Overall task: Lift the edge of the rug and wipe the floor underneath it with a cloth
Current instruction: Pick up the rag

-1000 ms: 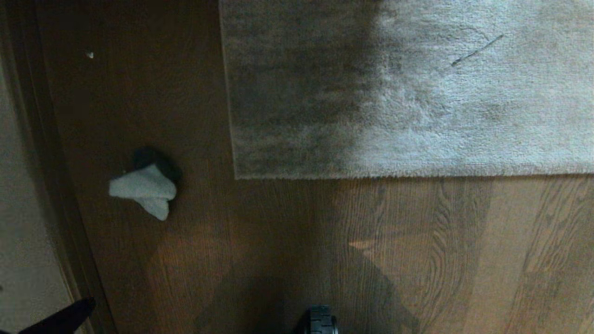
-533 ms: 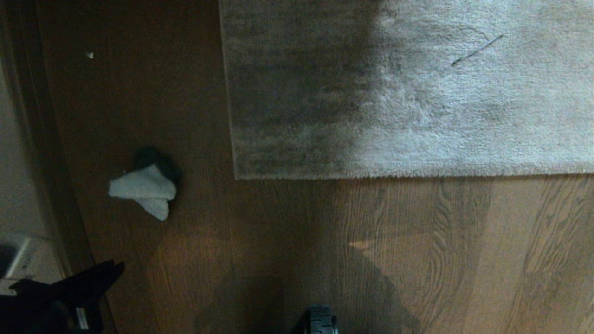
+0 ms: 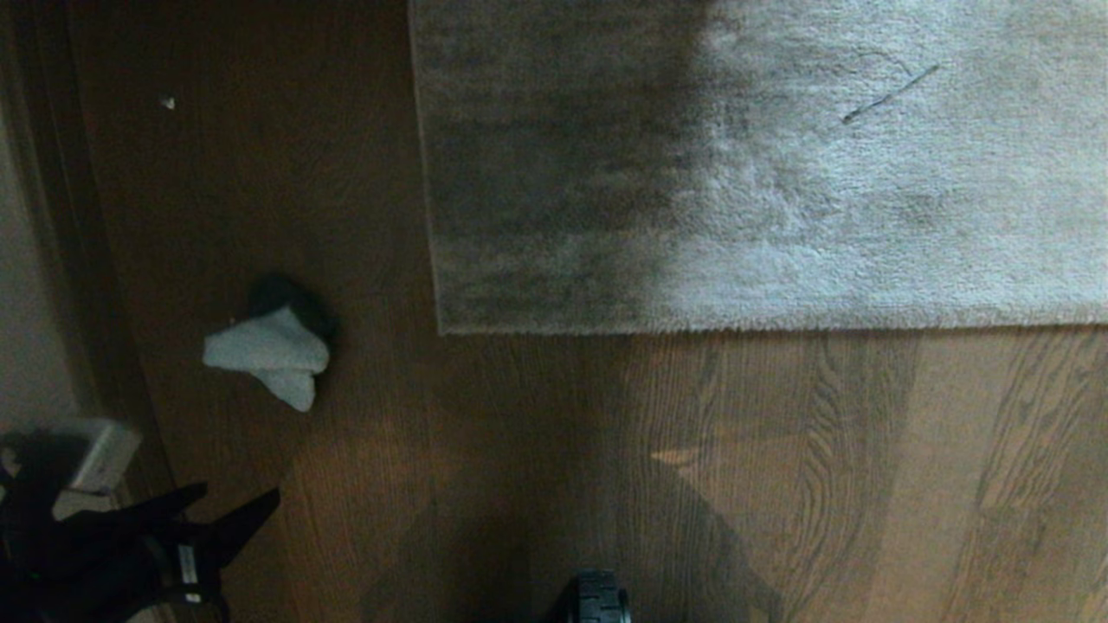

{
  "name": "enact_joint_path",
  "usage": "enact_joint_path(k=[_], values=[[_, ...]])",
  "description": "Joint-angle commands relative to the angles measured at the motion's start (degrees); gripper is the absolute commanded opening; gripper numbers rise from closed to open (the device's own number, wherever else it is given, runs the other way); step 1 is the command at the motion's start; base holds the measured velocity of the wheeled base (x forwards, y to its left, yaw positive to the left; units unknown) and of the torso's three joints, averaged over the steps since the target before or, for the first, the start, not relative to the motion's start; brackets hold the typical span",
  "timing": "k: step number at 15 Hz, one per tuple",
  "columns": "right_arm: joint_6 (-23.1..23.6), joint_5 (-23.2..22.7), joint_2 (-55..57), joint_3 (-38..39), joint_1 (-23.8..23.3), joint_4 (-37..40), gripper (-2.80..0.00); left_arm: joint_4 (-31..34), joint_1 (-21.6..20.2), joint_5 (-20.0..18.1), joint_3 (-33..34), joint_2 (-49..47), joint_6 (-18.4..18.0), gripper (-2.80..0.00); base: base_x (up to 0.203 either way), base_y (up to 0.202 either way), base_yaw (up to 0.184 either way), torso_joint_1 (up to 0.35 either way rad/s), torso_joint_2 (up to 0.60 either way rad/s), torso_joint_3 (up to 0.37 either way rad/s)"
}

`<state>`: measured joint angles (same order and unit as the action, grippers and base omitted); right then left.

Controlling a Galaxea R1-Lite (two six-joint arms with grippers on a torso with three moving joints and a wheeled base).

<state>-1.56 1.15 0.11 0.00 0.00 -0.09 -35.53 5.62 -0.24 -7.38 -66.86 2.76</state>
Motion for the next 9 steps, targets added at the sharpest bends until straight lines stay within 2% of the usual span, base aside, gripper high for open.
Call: enact_joint_path(k=[1,9], values=[[-0.02,0.08,-0.02,0.0,0.0,0.0,-2.8,-2.91,-0.12,0.02,-0.11,-4.55,0.1,0.0,0.0,0.0,0.0,0.0,0.0,0.0],[-0.02,0.0,-0.02,0.0,0.0,0.0,-2.8,-13.98,-0.79,0.02,-0.11,-13.73,0.49,0.0,0.0,0.0,0.0,0.0,0.0,0.0]])
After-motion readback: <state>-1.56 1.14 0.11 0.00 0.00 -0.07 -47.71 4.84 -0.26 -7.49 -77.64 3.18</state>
